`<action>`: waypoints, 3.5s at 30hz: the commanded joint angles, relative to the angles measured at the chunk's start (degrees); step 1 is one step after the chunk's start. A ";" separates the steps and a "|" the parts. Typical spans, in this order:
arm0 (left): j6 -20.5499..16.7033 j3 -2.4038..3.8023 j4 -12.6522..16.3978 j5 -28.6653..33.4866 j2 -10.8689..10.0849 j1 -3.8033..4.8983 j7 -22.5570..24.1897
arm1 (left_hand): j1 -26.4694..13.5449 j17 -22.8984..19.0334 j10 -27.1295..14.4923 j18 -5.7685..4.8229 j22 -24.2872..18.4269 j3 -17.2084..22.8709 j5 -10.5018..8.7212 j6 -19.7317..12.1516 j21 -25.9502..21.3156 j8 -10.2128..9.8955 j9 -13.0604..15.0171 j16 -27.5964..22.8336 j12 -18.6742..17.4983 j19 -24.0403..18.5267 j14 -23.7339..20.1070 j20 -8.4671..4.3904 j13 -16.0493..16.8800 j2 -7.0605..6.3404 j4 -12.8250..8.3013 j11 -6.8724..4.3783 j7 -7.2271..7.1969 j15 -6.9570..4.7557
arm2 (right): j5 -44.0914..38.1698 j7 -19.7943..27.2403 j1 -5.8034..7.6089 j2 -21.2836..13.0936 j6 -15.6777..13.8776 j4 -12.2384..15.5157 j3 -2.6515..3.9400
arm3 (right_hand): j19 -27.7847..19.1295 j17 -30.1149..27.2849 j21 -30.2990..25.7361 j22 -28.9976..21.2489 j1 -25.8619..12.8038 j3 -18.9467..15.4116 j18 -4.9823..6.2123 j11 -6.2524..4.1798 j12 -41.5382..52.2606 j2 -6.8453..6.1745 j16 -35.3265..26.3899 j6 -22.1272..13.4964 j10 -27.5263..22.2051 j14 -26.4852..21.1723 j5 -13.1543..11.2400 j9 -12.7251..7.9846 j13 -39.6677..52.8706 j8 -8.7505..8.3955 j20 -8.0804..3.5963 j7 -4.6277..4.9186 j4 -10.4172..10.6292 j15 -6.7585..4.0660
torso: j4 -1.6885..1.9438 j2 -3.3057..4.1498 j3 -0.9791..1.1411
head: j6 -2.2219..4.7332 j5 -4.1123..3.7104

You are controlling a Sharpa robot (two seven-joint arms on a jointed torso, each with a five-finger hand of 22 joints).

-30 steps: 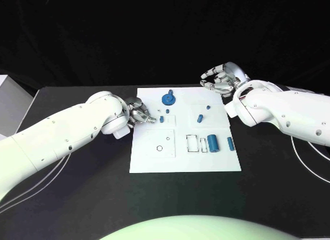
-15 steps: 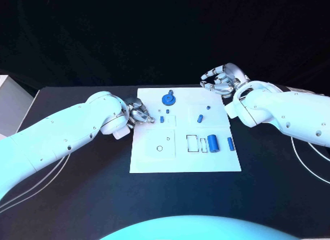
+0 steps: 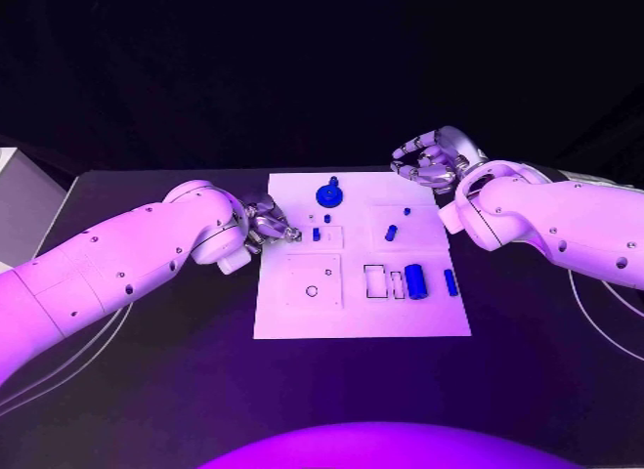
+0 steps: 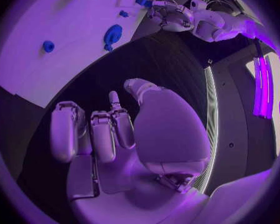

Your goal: Assemble the parts on the task board

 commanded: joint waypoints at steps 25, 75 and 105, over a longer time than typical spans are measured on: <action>14.51 2.32 -3.38 11.56 -0.07 2.47 0.11 | -1.18 8.08 0.19 -0.41 -2.14 11.31 0.09 0.83 -0.93 -0.91 -0.10 0.00 -0.09 -2.20 2.22 0.30 0.62 1.31 -12.57 -0.08 -0.01 -0.19 | -0.44 -0.31 -0.19 0.05 1.34 -0.13 0.01 | 1.69 10.94 -0.21 2.44 -0.23 0.52 0.31 0.00 0.52 -0.49 -0.16 -0.29 0.51 5.03 0.39 -0.04 8.26 0.27 -0.26 0.01 -0.04 -0.09 | -0.09 0.09 -0.03 | 0.43 0.13; 30.03 -4.53 -19.17 -1.95 12.30 11.23 -2.23 | -13.36 12.56 5.80 -0.93 0.51 13.45 10.29 5.41 1.68 -3.02 0.30 0.91 1.45 -0.54 4.64 -0.59 7.91 5.76 -22.56 -1.13 -1.10 -1.14 | -0.88 -0.25 -0.17 1.50 1.17 -0.16 0.02 | 1.74 10.99 -0.12 2.53 -0.25 0.79 0.29 -0.02 0.60 -0.65 -0.14 -0.26 0.58 5.05 0.54 -0.03 8.31 0.31 -0.27 -0.01 -0.27 -0.10 | -0.31 0.41 0.00 | 0.28 0.19; 31.06 -5.39 -19.69 -0.89 13.18 11.20 -2.17 | -13.56 12.83 6.43 -0.97 0.59 13.06 11.34 5.78 1.78 -3.21 0.39 0.97 1.63 -0.44 4.78 -0.66 8.80 5.80 -22.83 -1.25 -1.22 -1.23 | -0.88 -0.18 -0.17 1.69 1.15 -0.17 0.03 | 1.74 10.99 -0.12 2.53 -0.25 0.79 0.29 -0.02 0.60 -0.65 -0.14 -0.26 0.58 5.05 0.54 -0.03 8.31 0.31 -0.27 -0.01 -0.27 -0.10 | -0.25 0.33 0.10 | -0.15 0.06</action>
